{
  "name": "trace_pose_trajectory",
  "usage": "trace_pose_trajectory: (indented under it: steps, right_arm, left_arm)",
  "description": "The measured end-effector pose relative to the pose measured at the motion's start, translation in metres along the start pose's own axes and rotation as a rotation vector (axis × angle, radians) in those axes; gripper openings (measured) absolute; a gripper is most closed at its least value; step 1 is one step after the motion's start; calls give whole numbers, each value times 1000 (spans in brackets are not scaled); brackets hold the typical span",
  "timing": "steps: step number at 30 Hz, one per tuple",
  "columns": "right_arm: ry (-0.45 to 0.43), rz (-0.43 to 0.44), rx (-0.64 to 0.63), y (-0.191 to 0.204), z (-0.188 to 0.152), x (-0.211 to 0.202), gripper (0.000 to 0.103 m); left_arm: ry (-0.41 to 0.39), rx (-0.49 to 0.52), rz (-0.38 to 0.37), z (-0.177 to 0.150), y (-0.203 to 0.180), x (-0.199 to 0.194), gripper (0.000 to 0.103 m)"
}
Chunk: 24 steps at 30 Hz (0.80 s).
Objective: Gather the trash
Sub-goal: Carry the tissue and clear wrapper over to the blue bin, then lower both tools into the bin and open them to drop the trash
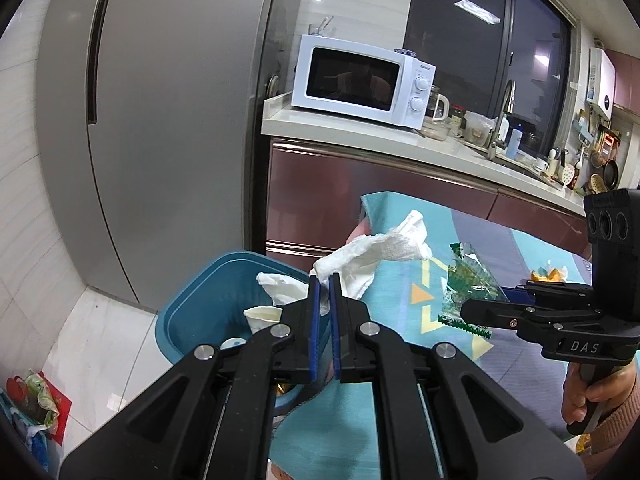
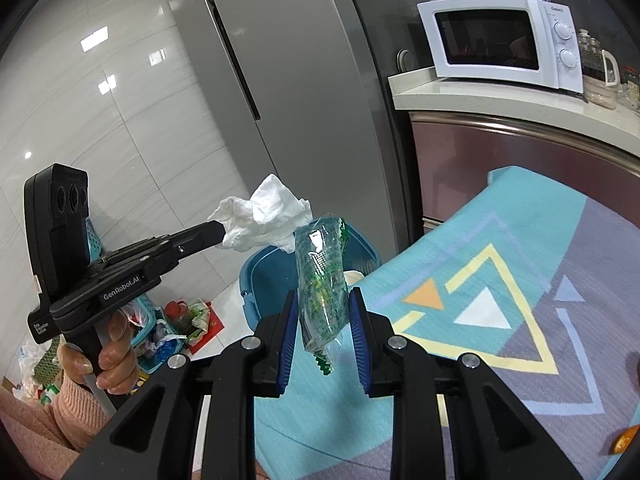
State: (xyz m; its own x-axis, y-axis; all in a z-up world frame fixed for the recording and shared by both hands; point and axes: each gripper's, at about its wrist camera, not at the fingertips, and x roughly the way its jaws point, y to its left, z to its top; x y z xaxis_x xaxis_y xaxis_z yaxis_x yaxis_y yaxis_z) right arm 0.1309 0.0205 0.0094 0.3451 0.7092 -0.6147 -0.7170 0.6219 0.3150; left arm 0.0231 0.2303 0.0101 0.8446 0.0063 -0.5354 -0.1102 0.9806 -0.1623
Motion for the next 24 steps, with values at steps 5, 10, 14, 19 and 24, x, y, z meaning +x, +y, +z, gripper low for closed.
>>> trace_pose_trajectory:
  steps: [5,10,14,19,24]
  right_arm:
    - [13,14,-3,2,5,8,24]
    - [27,30,-1,3,10,18,24]
    - [43,40,2,3,14,28,24]
    - [63,52,1,3,20,39,24]
    - [87,60,-3,4,27,53,24]
  left_arm:
    - [-2,0,8,-1,2,0,5]
    - [-1,-7,18,-2,7,3,5]
    - [5,-19,30,-3,12,6,5]
    - [15,-36,47,-5,21,11,5]
    - [32,-58,67,-8,29,19,5]
